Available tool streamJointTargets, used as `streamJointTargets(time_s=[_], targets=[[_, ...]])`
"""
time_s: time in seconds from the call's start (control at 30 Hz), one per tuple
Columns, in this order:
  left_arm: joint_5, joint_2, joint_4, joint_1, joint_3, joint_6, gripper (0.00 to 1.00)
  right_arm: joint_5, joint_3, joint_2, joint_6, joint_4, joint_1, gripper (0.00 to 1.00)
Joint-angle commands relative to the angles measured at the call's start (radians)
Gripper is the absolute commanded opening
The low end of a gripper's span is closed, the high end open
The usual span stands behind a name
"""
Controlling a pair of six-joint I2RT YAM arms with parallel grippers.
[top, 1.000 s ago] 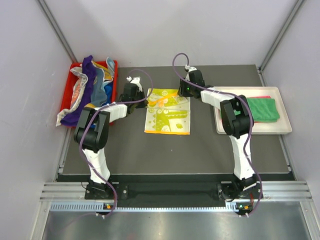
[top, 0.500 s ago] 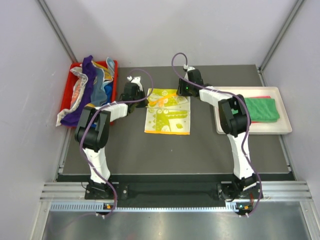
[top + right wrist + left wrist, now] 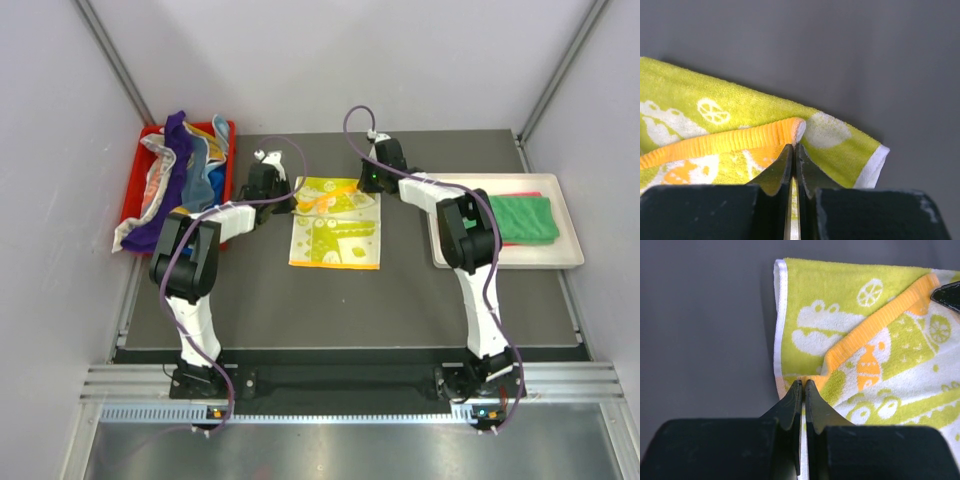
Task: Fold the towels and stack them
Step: Fold the towel
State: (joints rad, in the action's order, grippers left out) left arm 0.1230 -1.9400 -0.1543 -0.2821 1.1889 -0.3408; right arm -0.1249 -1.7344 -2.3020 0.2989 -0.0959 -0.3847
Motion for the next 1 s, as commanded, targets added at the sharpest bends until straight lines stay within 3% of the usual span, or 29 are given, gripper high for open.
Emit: streamJointTargets(time_s=[0.0, 0.57, 0.97], targets=[[0.003, 0.006, -0.016, -0.005, 0.052, 0.013, 0.04, 0.022, 0.024, 0.071, -0.003, 0.083, -0.008, 0.00], [-0.014, 0.065, -0.004, -0.003, 0.051, 0.014, 0.01, 0.073, 0.295, 0.331, 0.014, 0.243, 0.000, 0.00], [-0.056, 0.174, -0.068, -0.011, -0.057, -0.023, 0.00, 0.084, 0.473, 0.452, 0.043, 0.324, -0.002, 0.00]])
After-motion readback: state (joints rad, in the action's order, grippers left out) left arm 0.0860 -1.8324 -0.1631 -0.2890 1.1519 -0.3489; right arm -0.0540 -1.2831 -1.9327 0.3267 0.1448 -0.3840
